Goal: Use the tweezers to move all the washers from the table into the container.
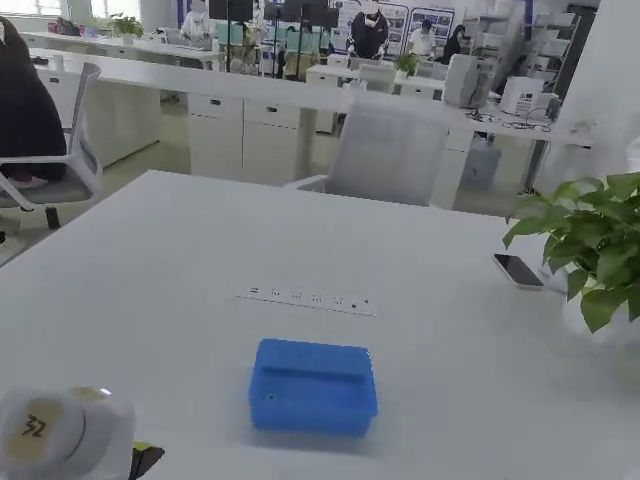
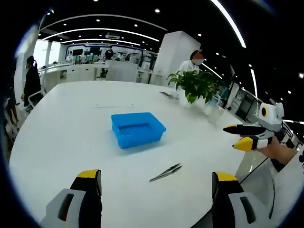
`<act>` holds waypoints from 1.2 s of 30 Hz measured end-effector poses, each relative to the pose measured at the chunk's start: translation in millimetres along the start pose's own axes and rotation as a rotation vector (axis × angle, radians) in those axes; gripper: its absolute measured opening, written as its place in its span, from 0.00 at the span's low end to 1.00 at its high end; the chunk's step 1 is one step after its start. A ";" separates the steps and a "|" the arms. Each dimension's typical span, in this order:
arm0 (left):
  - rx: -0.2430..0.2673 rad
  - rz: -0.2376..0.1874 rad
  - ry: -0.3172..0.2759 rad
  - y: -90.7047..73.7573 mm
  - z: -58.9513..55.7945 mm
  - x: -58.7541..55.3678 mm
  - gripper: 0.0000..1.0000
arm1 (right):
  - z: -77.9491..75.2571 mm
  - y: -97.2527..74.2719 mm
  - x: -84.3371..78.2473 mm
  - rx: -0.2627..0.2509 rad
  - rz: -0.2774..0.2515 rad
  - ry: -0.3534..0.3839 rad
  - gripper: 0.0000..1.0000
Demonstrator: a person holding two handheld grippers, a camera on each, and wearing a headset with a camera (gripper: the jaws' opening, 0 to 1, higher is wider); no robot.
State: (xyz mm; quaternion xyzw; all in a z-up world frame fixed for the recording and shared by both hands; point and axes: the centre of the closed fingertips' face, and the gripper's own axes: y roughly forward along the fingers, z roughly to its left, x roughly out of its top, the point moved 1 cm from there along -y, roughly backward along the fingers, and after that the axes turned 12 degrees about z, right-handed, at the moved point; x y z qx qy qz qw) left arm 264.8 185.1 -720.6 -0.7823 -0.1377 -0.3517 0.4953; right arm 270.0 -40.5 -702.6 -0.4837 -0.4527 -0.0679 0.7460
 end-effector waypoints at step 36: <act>0.156 -0.161 -0.039 -56.3 -11.8 1.3 0.99 | -3.4 -35.6 -10.6 -0.117 -0.100 0.040 0.90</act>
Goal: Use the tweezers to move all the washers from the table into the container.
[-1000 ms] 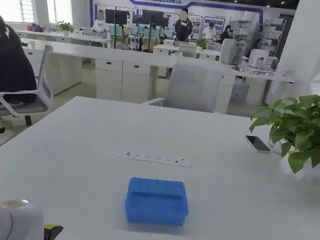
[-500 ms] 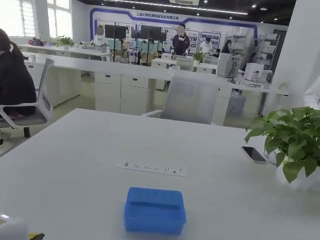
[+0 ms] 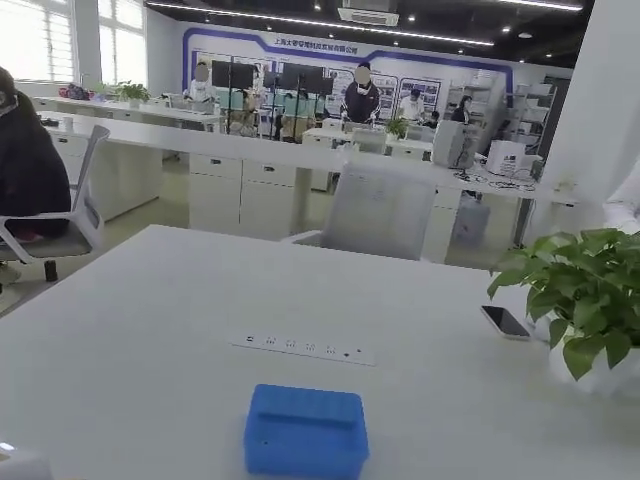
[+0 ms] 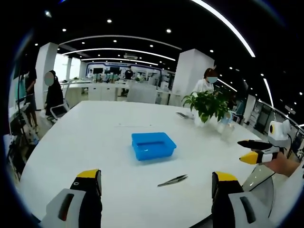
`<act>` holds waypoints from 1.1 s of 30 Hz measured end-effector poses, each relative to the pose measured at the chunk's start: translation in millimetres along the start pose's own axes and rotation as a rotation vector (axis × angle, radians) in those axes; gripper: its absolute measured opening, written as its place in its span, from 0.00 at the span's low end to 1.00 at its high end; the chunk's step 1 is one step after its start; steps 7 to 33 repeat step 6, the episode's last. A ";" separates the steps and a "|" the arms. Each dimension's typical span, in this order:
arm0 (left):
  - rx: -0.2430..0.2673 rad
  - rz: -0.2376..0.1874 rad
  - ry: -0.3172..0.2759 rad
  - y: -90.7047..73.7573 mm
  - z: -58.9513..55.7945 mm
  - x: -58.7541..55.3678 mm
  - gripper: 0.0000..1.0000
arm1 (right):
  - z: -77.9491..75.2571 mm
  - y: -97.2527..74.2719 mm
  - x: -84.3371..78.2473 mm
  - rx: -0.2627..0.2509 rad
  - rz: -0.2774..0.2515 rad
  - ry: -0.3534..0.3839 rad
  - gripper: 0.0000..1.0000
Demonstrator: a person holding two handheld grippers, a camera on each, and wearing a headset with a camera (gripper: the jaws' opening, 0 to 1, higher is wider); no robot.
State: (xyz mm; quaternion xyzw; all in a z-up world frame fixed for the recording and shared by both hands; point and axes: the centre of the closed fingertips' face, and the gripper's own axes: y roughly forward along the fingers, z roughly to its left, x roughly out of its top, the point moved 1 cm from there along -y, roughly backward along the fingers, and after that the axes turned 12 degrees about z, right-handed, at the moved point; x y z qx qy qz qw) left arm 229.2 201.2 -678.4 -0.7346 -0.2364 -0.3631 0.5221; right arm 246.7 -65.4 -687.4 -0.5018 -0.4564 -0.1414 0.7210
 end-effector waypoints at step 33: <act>-0.002 -0.002 -0.002 -1.6 1.9 0.9 0.99 | -4.3 -0.3 -0.8 -0.006 -0.006 0.021 0.87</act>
